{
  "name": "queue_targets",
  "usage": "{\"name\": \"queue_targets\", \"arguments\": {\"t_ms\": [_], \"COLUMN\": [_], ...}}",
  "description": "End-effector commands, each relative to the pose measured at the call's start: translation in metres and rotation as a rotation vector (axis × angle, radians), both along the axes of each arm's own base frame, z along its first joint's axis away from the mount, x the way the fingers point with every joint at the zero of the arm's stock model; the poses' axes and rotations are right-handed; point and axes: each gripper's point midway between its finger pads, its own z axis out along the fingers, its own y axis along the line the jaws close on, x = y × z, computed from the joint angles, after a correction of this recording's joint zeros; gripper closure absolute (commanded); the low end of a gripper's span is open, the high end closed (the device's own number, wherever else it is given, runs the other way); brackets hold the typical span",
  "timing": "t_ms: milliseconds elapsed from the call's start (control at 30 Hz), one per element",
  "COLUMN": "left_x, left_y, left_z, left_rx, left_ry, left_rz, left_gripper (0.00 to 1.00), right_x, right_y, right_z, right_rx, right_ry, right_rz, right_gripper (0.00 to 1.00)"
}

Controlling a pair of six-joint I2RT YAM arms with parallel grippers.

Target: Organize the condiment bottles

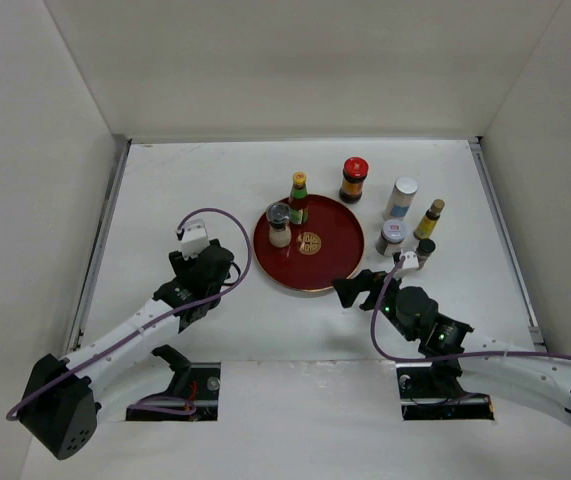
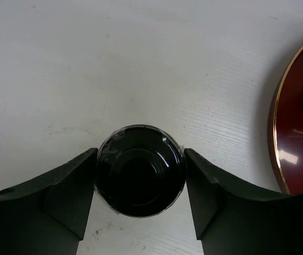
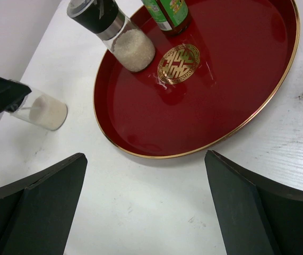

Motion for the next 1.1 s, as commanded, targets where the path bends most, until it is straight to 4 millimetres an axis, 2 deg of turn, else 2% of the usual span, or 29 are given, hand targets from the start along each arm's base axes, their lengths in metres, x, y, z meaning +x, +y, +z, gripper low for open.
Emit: {"name": "queue_targets", "arguments": {"t_ms": [0, 67, 100, 200, 267, 400, 467, 533, 667, 733, 867, 900, 967, 1067], "left_x": [0.008, 0.009, 0.009, 0.011, 0.014, 0.014, 0.014, 0.018, 0.029, 0.035, 0.050, 0.051, 0.053, 0.053], "left_y": [-0.003, -0.005, -0.006, -0.022, -0.047, -0.121, -0.152, -0.175, -0.200, -0.209, -0.213, -0.214, -0.212, -0.212], "left_z": [0.011, 0.028, 0.038, 0.088, 0.113, 0.129, 0.131, 0.131, 0.122, 0.115, 0.092, 0.087, 0.074, 0.054], "left_rx": [-0.037, -0.051, -0.058, -0.105, -0.137, -0.183, -0.192, -0.196, -0.187, -0.178, -0.136, -0.136, -0.127, -0.109], "left_ry": [-0.058, -0.091, -0.112, -0.211, -0.251, -0.269, -0.274, -0.279, -0.278, -0.272, -0.266, -0.272, -0.267, -0.230], "left_rz": [0.011, 0.000, -0.007, -0.073, -0.149, -0.319, -0.380, -0.420, -0.460, -0.469, -0.471, -0.475, -0.474, -0.489], "left_gripper": [0.46, 0.58, 0.60, 0.64, 0.65, 0.65, 0.65, 0.65, 0.65, 0.65, 0.65, 0.65, 0.64, 0.62], "right_x": [0.005, 0.005, 0.005, 0.005, 0.005, 0.005, 0.006, 0.006, 0.006, 0.005, 0.005, 0.004, 0.004, 0.006], "right_y": [0.001, 0.001, 0.001, 0.001, 0.002, 0.002, 0.000, 0.000, -0.001, -0.001, -0.004, -0.005, -0.007, -0.009], "right_z": [0.015, 0.015, 0.016, 0.016, 0.015, 0.013, 0.013, 0.014, 0.015, 0.016, 0.022, 0.024, 0.029, 0.040], "right_rx": [0.031, 0.032, 0.035, 0.035, 0.032, 0.029, 0.030, 0.035, 0.040, 0.043, 0.065, 0.074, 0.089, 0.098], "right_ry": [-0.030, -0.031, -0.031, -0.031, -0.030, -0.027, -0.028, -0.032, -0.035, -0.040, -0.056, -0.062, -0.070, -0.079], "right_rz": [-0.019, -0.019, -0.020, -0.020, -0.020, -0.020, -0.024, -0.026, -0.027, -0.027, -0.032, -0.035, -0.040, -0.057], "right_gripper": [0.00, 0.00, 0.00, 0.00, 0.00, 0.00, 0.00, 0.00, 0.05, 0.15, 0.59, 0.67, 0.78, 0.81]}}
